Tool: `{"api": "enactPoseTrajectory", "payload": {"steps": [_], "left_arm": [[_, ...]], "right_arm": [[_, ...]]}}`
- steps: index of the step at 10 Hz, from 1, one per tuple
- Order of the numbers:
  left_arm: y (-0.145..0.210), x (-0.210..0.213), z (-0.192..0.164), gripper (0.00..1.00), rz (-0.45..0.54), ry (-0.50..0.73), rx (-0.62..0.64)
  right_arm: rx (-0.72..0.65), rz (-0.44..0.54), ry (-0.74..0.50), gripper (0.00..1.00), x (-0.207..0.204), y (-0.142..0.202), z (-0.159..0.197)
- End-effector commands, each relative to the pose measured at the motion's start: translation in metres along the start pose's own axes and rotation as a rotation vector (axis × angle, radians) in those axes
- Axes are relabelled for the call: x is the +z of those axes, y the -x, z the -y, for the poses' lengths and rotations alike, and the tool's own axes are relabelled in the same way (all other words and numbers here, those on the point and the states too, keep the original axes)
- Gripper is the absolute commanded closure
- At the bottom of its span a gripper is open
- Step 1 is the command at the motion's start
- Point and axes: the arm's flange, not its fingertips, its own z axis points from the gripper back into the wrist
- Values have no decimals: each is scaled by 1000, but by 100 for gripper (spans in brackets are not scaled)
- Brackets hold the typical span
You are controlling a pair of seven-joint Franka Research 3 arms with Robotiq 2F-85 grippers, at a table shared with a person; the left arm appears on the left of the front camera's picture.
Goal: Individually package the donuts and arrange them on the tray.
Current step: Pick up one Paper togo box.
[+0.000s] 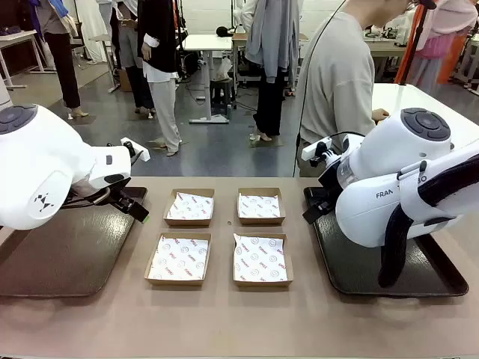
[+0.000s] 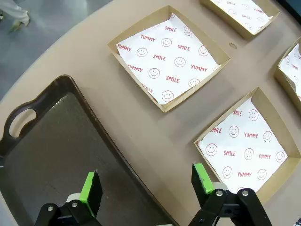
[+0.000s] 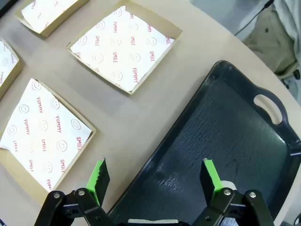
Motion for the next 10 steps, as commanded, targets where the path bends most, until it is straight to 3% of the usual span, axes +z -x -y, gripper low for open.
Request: {"api": "enactPoseTrajectory", "payload": {"steps": [1, 10], "left_arm": [[0, 0, 0, 0, 0, 0, 0], [0, 0, 0, 0, 0, 0, 0]], "right_arm": [[0, 0, 0, 0, 0, 0, 0], [0, 0, 0, 0, 0, 0, 0]]}}
